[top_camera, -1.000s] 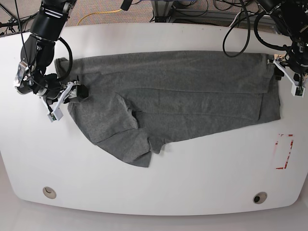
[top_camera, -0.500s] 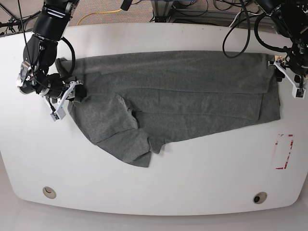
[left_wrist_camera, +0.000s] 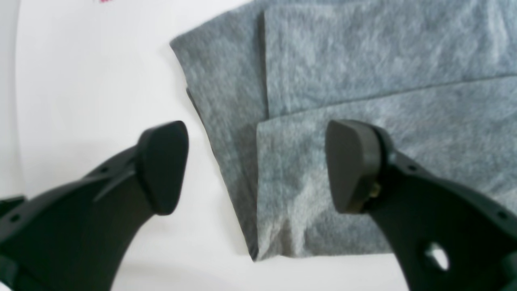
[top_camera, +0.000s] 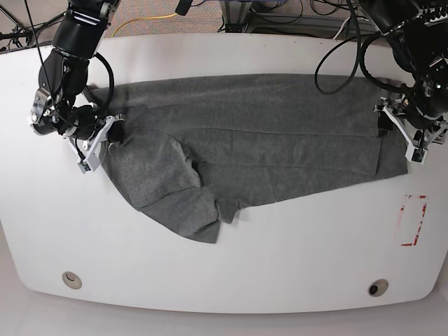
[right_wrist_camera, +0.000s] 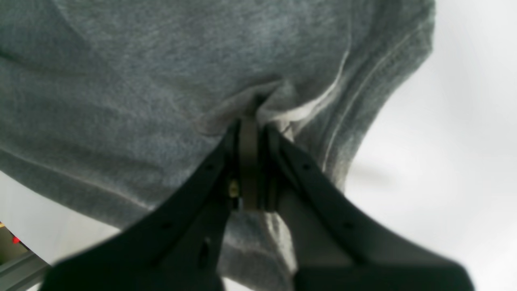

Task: Fold the T-shirt properly
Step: 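Lower the left gripper onto the shirt's folded side and pinch it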

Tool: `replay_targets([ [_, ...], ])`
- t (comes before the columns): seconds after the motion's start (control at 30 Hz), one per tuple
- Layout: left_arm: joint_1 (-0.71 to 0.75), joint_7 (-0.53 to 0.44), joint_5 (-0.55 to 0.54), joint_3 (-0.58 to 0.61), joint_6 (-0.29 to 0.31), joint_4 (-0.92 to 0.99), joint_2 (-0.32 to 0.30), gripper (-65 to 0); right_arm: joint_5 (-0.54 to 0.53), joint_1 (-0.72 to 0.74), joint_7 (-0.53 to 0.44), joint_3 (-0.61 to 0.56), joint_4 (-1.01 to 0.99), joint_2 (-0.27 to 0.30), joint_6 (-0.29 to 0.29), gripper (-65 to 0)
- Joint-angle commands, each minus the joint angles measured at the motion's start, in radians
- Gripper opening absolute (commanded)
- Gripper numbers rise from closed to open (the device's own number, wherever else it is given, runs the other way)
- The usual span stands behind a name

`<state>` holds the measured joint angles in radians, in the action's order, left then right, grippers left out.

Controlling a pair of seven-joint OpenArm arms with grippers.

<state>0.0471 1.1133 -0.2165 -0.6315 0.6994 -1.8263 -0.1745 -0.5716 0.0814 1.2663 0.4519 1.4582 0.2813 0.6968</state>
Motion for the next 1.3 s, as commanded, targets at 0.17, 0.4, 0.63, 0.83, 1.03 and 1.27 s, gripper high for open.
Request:
replay_targets([
  [0.17,-0.069,-0.022,-0.005,0.003,-0.001,0.153,-0.018,-13.6,-0.017,0.019,-0.015,0.005,0.017,0.017,0.001,-65.0],
  [0.4,-0.088,-0.048,-0.005,0.003,-0.001,0.251,-0.021,-13.6,-0.02,0.019,-0.014,0.006,0.019,0.016,0.001,-65.0],
  [0.63,-0.089,-0.049,-0.042,0.009,-0.001,0.296,-0.018,-13.6,-0.02,0.019,-0.012,0.006,0.025,0.014,0.001,-65.0],
  [0.83,-0.088,-0.049,-0.097,0.051,-0.001,0.317,-0.024,-13.8,-0.02,0.019,-0.014,0.008,0.025,0.014,0.001,-65.0],
  [1.03,-0.085,-0.049,-0.097,0.052,-0.001,0.313,-0.024,-17.5,-0.02,0.019,-0.014,0.009,0.025,0.014,0.001,-65.0],
  [1.27,-0.085,-0.049,-0.093,0.054,-0.001,0.32,-0.024,-26.4,-0.02,0.021,-0.014,0.011,0.025,0.014,0.001,-65.0],
])
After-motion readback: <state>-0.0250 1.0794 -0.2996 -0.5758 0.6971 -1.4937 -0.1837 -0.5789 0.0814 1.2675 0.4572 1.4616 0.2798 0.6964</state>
